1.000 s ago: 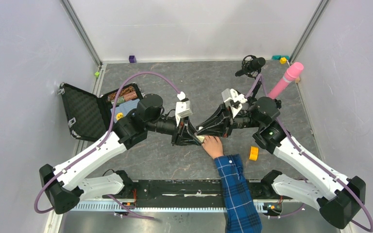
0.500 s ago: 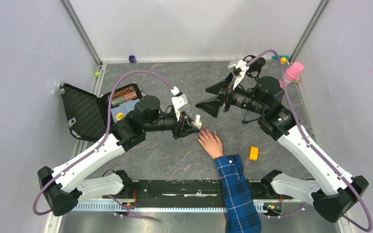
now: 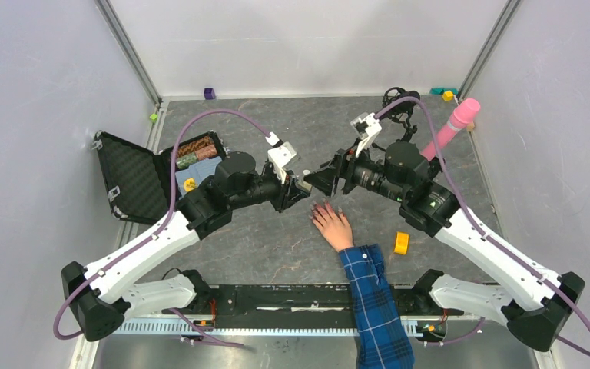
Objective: Paint the nails
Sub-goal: Unscrew the nail polish bottle.
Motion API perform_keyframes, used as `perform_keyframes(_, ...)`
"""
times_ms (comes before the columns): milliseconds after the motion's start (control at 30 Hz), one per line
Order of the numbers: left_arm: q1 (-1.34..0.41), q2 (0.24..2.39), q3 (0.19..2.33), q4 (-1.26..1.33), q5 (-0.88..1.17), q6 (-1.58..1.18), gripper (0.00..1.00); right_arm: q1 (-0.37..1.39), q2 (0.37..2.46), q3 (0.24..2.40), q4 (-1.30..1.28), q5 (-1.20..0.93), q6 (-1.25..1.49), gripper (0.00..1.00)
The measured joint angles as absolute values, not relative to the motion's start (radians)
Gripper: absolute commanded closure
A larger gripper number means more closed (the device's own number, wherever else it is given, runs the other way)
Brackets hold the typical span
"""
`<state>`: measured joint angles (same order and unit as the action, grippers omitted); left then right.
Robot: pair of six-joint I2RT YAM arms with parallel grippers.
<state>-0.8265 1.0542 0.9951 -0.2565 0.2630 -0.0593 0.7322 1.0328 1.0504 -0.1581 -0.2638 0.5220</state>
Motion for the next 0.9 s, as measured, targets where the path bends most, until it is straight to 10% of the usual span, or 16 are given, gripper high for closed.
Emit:
perform_keyframes(567,-0.826,1.090,0.995,-0.256,0.273,-0.079,0.98,0.838,1.107,1.080,-0.202,-0.070,0.514,0.55)
perform_keyframes(900,-0.826,1.091,0.995,-0.264,0.275,-0.089,0.98,0.847,1.132,1.103,-0.223,-0.078,0.477,1.00)
